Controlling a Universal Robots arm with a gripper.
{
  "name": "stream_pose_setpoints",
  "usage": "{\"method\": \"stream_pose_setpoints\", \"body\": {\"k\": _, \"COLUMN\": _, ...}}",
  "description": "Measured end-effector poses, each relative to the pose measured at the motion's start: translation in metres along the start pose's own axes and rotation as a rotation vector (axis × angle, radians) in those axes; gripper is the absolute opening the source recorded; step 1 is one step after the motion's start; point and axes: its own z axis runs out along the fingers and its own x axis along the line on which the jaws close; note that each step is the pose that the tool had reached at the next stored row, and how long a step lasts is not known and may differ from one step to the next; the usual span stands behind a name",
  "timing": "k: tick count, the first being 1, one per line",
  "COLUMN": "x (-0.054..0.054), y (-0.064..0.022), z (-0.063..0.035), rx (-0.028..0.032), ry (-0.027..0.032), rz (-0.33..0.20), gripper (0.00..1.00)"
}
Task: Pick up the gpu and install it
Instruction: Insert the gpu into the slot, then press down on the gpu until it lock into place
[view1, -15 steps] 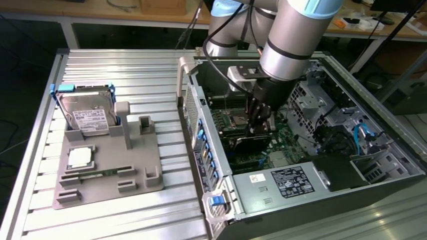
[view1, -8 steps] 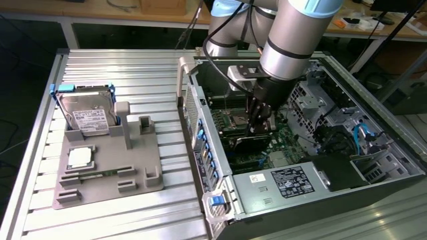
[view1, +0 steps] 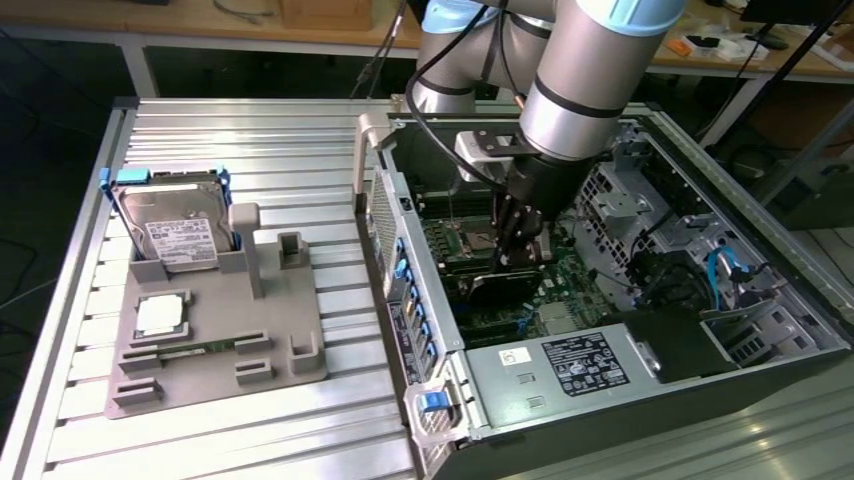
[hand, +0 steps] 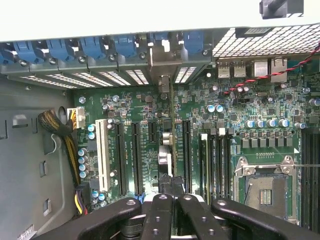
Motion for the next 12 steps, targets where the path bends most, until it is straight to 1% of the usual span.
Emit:
{"method": "stream_pose_setpoints", "body": {"k": 4, "x": 0.0, "y": 0.0, "z": 0.0, "rx": -0.0001, "ry": 0.0, "rz": 0.0, "gripper": 0.11}}
{"method": "stream_pose_setpoints", "body": {"k": 5, "x": 0.0, "y": 0.0, "z": 0.0, "rx": -0.0017, "ry": 0.0001, "rz": 0.0, "gripper": 0.11}}
{"method": "stream_pose_setpoints", "body": {"k": 6, "x": 0.0, "y": 0.0, "z": 0.0, "rx": -0.0144, "ry": 0.0006, "rz": -0.001, "gripper": 0.11}}
{"method": "stream_pose_setpoints", "body": {"k": 7, "x": 0.0, "y": 0.0, "z": 0.0, "rx": -0.0383, "ry": 0.0018, "rz": -0.001, "gripper": 0.11}}
{"method": "stream_pose_setpoints", "body": {"k": 10, "x": 0.0, "y": 0.0, "z": 0.0, "rx": -0.0915, "ry": 0.0043, "rz": -0.003, "gripper": 0.11}}
{"method": "stream_pose_setpoints", "body": {"k": 11, "x": 0.0, "y": 0.0, "z": 0.0, "rx": -0.1118, "ry": 0.0049, "rz": -0.004, "gripper": 0.11}}
{"method": "stream_pose_setpoints", "body": {"k": 12, "x": 0.0, "y": 0.0, "z": 0.0, "rx": -0.1285, "ry": 0.0058, "rz": -0.004, "gripper": 0.11}}
